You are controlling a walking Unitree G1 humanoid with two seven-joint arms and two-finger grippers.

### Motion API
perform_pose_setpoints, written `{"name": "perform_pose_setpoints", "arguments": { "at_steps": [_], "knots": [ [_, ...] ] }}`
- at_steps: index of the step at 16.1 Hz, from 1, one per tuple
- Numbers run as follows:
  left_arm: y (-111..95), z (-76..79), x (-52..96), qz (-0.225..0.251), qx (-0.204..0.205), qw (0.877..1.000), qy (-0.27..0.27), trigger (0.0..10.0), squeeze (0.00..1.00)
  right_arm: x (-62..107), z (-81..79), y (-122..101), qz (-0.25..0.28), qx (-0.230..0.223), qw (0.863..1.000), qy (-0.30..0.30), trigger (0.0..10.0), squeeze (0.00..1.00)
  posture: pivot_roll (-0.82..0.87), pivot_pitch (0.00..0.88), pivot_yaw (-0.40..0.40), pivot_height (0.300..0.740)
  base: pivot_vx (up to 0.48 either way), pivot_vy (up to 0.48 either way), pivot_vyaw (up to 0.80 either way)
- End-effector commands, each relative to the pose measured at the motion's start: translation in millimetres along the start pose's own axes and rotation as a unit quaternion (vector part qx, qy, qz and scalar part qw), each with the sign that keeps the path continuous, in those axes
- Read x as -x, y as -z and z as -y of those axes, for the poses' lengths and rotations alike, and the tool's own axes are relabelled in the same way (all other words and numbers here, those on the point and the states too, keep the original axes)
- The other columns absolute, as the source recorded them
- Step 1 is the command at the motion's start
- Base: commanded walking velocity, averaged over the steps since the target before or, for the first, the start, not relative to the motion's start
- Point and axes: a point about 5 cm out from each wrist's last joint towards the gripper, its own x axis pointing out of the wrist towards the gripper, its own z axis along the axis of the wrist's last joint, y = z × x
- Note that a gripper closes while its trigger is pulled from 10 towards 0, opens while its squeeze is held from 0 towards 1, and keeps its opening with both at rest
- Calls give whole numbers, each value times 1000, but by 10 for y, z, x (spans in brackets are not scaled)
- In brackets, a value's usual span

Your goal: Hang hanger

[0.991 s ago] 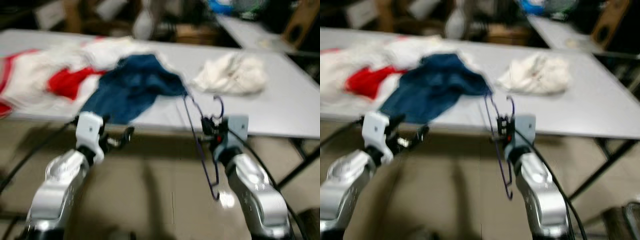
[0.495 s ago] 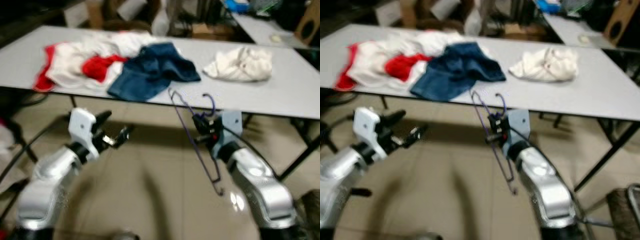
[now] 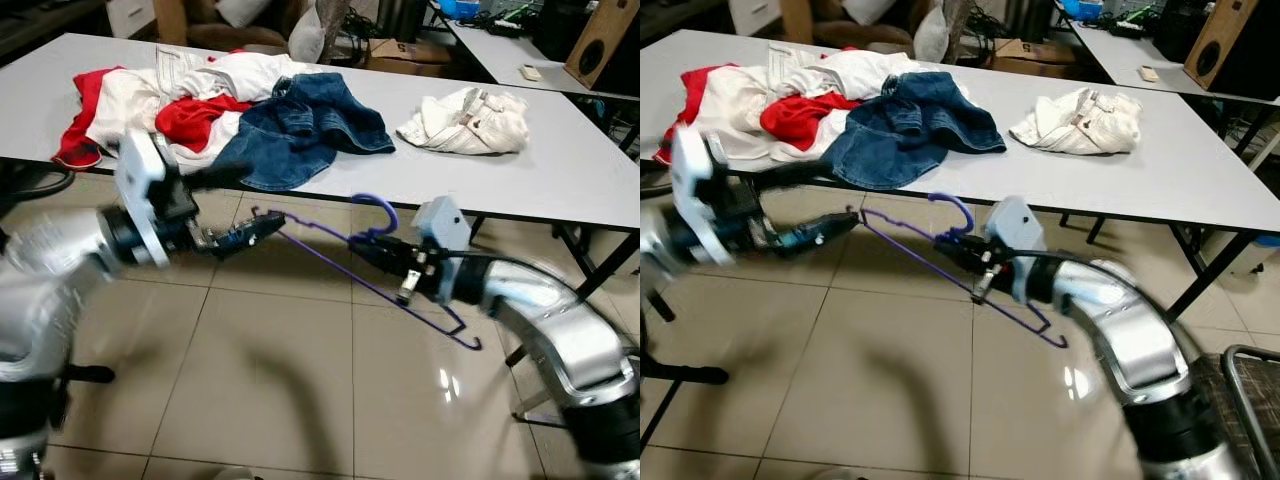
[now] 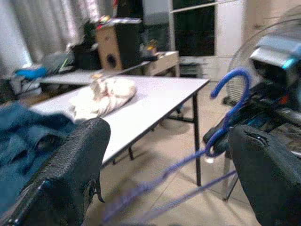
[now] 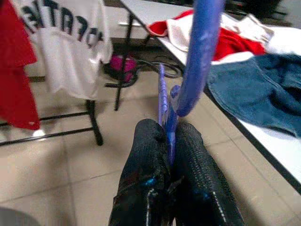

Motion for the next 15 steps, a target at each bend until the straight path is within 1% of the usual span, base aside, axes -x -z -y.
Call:
{"name": "perform_pose_setpoints", "arguments": {
  "at_steps": [1,3,4,5,6,7,8,9,10,11,12,13,15],
  "knots": [
    [-69,-54,-27,5,-10,1000,12,10000,1000,24,38,-119,12,17,999,-33,10000,0,-3,0,-75,740,0,0,0],
    [-139,-100,-113,10,-19,999,35,10000,1000,74,99,-251,24,33,997,-67,10000,0,-3,0,-74,740,0,0,0],
    [-134,-103,-169,-6,-23,998,59,10000,769,93,116,-316,28,45,995,-83,10000,0,-4,0,-71,740,0,0,0],
    [-105,-103,-215,-25,-17,995,93,10000,259,113,125,-381,29,60,992,-105,10000,0,-5,0,-68,740,0,0,0],
    [-85,-115,-240,-33,-15,994,103,10000,224,117,129,-408,29,68,991,-114,10000,0,-5,0,-68,740,0,0,0],
    [-27,-128,-295,-54,-17,990,131,10000,212,121,143,-454,29,84,988,-125,10000,0,-11,0,-53,740,0,0,0],
    [5,-120,-319,-76,-31,985,152,10000,204,125,154,-484,28,95,987,-127,10000,0,-13,0,-46,740,0,0,0],
    [15,-145,-354,-90,-55,982,156,9569,118,135,166,-521,29,106,985,-129,10000,0,-15,0,-39,740,0,0,0],
    [13,-172,-380,-94,-69,982,151,4118,51,138,173,-540,29,111,985,-130,10000,0,-16,0,-33,740,0,0,0],
    [-6,-235,-438,-94,-93,982,134,2431,31,141,182,-557,26,122,983,-132,10000,0,-19,0,-27,740,0,0,0],
    [-18,-263,-465,-92,-103,982,126,0,27,141,185,-559,23,127,983,-133,10000,0,-19,0,-27,740,0,0,0],
    [-27,-295,-521,-95,-126,979,133,0,12,127,184,-572,23,138,981,-137,10000,0,-20,0,-15,740,0,0,0],
    [-42,-277,-554,-94,-127,976,150,0,0,103,191,-616,30,148,979,-137,10000,0,-17,0,-10,740,0,0,0]
  ]
}}
